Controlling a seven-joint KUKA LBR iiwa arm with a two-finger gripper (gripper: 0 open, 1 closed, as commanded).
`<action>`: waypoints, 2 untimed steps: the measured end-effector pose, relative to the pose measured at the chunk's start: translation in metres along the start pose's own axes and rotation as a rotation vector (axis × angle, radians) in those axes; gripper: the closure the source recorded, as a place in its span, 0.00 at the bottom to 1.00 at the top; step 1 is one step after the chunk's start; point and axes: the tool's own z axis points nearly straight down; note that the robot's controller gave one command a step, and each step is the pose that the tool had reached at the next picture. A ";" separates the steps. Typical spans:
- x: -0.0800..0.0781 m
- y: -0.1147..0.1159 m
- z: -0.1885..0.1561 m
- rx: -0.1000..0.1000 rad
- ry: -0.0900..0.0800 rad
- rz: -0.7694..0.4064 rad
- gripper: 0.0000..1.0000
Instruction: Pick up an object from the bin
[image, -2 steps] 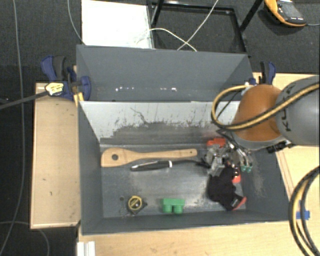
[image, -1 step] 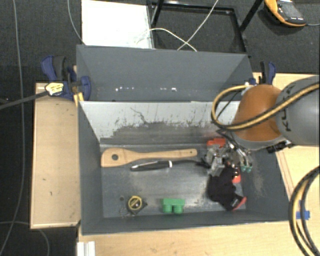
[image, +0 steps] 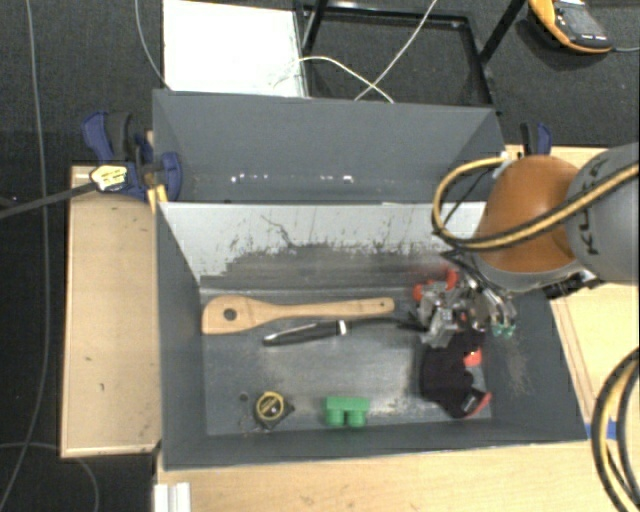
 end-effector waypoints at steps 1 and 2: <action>-0.002 0.000 -0.032 0.001 -0.005 0.000 1.00; -0.002 0.000 -0.064 0.001 -0.006 0.001 1.00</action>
Offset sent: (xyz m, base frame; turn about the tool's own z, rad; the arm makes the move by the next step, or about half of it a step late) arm 0.0018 0.0001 0.0786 0.0002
